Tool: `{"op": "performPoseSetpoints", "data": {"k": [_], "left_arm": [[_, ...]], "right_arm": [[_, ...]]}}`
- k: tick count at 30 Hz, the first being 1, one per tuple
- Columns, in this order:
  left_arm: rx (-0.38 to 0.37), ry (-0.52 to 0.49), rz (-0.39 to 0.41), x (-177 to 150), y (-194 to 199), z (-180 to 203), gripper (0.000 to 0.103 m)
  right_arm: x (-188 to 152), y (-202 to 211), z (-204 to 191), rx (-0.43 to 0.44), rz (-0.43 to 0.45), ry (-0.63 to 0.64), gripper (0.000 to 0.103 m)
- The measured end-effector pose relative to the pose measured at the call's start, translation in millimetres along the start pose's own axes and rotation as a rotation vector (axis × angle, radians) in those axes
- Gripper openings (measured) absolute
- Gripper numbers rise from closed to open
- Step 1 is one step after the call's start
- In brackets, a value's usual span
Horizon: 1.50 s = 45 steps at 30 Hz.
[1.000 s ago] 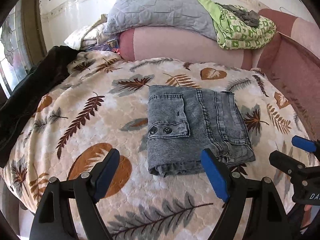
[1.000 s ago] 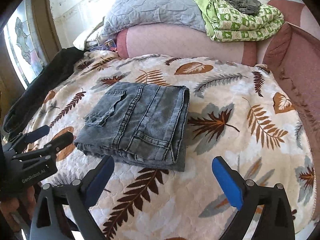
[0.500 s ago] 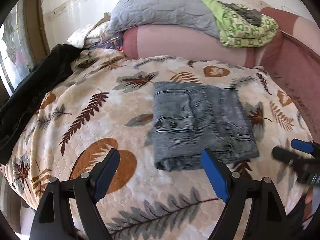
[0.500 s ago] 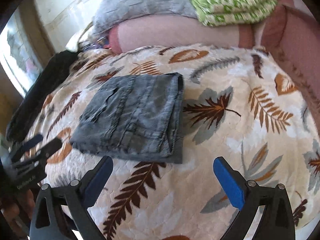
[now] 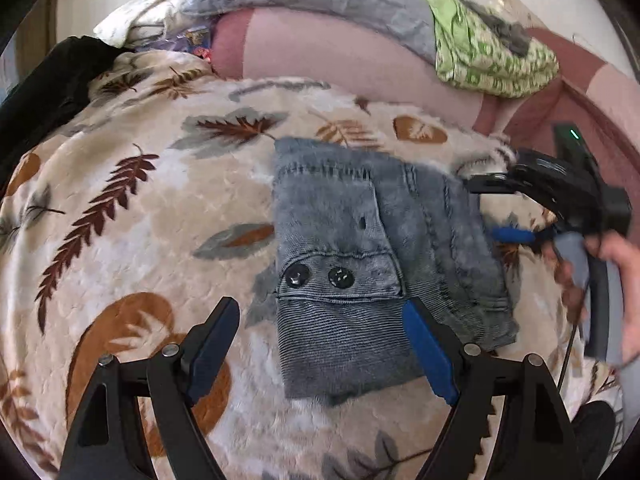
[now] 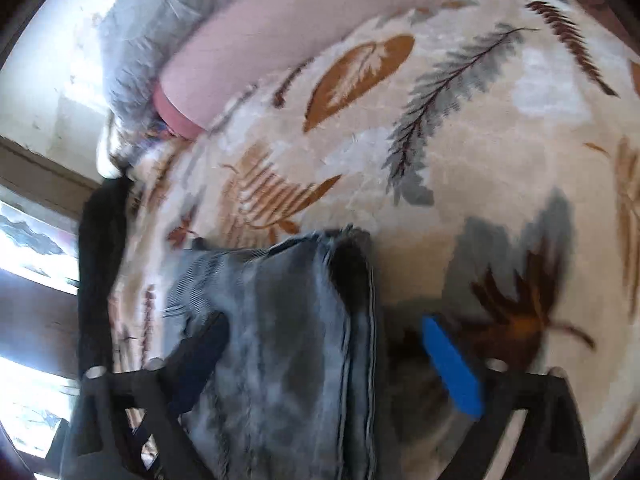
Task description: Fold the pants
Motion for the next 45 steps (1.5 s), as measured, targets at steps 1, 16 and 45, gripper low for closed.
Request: {"op": "performPoseSetpoints", "data": {"k": [1,16,45], "left_arm": [[0.002,-0.010,-0.016,-2,-7,1,0.084],[-0.038,0.004,0.002,-9,-20,-3,0.089],[0.006,-0.025,0.054,-14,-13,-1,0.089]], "right_arm": [[3,-11,0,-0.017,-0.034,0.022,0.047],[3,23,-44,-0.315,0.104,0.291,0.044],[-119,5,-51,-0.361,-0.037,0.386,0.093]]}}
Point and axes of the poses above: each gripper's, at about its wrist camera, not at the fingertips, and y roughly against the way its jaws point, z to its right, x to its top, the point moved 3 cm from there along -y, roughly the way its jaws point, and after that the axes turned 10 degrees about y, right-handed, at the moved point
